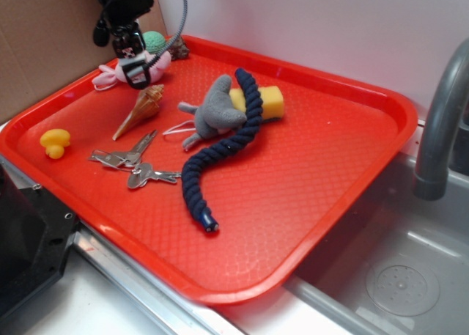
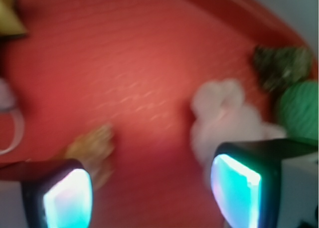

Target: Grab the pink bunny.

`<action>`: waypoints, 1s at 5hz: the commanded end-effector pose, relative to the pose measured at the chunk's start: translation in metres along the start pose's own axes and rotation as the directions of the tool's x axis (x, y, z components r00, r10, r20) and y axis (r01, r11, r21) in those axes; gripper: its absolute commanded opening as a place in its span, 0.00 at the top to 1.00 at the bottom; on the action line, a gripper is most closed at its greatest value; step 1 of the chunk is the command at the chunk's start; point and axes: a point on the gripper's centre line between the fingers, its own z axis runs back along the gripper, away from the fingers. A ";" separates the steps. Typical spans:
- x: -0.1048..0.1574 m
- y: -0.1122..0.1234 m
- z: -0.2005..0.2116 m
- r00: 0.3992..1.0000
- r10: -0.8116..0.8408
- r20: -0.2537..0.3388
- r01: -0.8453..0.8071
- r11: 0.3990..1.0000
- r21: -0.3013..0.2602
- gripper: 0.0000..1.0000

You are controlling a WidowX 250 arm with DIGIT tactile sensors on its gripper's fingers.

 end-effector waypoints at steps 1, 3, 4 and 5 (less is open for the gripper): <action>0.007 0.011 -0.005 1.000 0.022 -0.004 -0.022 0.994 0.104 0.00; 0.007 0.011 -0.005 1.000 0.022 -0.004 -0.022 0.994 0.104 0.00; -0.004 0.016 0.021 0.997 0.061 0.045 -0.065 0.994 0.090 0.00; -0.011 0.012 0.062 0.990 0.057 0.128 -0.070 0.992 0.100 0.00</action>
